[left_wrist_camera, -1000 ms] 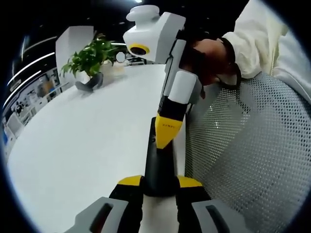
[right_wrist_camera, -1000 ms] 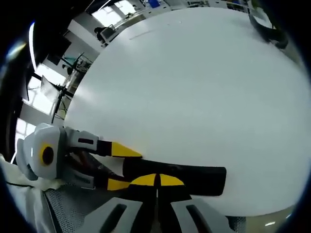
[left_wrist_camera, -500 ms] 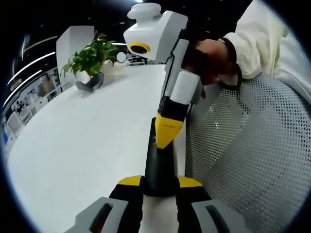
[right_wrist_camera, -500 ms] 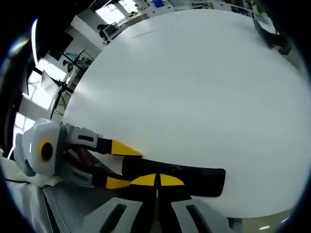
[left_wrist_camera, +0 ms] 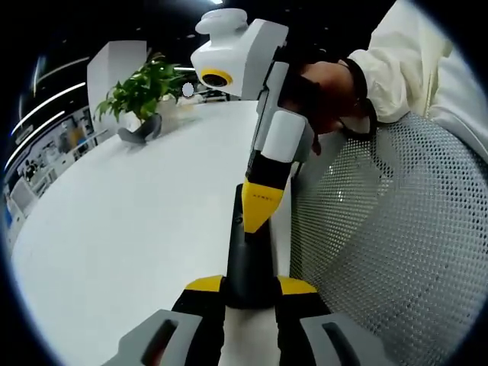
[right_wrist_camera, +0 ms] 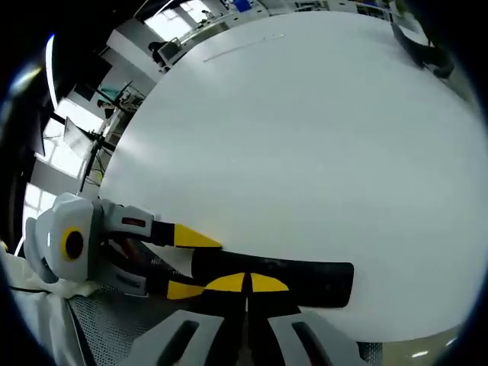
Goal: Press the specified remote control buttons in sequence, fully releasing each button before pressing the next.
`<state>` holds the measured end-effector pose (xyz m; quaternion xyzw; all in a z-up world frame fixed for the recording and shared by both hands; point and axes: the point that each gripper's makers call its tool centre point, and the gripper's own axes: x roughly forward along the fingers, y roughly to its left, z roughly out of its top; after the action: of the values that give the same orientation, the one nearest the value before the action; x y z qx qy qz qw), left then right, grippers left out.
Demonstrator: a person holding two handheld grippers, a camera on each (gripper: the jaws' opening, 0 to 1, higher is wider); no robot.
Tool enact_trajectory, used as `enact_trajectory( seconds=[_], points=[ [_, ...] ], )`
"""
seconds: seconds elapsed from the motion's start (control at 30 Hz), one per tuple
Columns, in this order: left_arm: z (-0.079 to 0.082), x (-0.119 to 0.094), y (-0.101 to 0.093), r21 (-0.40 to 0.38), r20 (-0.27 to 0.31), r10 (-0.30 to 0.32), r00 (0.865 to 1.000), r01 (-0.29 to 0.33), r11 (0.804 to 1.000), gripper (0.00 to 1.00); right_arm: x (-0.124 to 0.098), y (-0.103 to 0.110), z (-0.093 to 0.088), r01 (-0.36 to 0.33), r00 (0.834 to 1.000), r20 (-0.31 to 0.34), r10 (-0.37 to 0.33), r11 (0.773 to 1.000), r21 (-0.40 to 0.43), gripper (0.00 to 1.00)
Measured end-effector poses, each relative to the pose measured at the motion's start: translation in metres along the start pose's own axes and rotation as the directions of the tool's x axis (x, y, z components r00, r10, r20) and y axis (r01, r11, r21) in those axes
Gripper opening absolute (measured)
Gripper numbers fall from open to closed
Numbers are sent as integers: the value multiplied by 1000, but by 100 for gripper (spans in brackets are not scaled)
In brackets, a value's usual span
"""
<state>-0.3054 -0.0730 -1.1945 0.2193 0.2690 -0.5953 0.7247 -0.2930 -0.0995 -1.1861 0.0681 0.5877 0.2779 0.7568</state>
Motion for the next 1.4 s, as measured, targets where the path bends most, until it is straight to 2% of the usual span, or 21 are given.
enact_trajectory(
  seconds=[0.13, 0.27, 0.47, 0.6, 0.8, 0.97, 1.17, 1.33, 1.4],
  points=[
    [0, 0, 0, 1, -2, 1, 1000, -1, 1000, 24, 0, -1, 0, 3, 1000, 4, -3, 1000, -19, 0],
    [0, 0, 0, -3, 1, 3, 1000, -3, 1000, 24, 0, 0, 3, -9, 1000, 24, 9, 1000, -4, 0],
    [0, -1, 0, -7, 5, 1, 1000, -1, 1000, 24, 1, 1, 2, -10, 1000, 22, 10, 1000, 6, 0],
    [0, -1, 0, -7, 7, 1, 1000, -1, 1000, 24, 2, 1, 1, 7, 1000, 26, -6, 1000, -23, 0],
    [0, 0, 0, -8, 9, 3, 1000, -3, 1000, 25, 2, -1, 2, -3, 999, 37, 3, 1000, 5, 0],
    [1, 0, 0, -10, 12, 5, 1000, -5, 1000, 25, 2, 1, 2, 15, 999, 32, -14, 999, -35, 0],
    [1, 0, 1, -11, 13, 6, 1000, -5, 1000, 25, 0, 1, 2, -13, 1000, 20, 13, 1000, 0, 0],
    [1, 0, 0, -12, 14, 6, 1000, -6, 1000, 25, -2, 6, 6, -41, 998, 47, 41, 999, -6, 0],
    [1, 0, 0, -13, 15, 7, 1000, -7, 1000, 25, -1, 10, 4, -54, 998, 37, 54, 998, -11, 0]
  ],
)
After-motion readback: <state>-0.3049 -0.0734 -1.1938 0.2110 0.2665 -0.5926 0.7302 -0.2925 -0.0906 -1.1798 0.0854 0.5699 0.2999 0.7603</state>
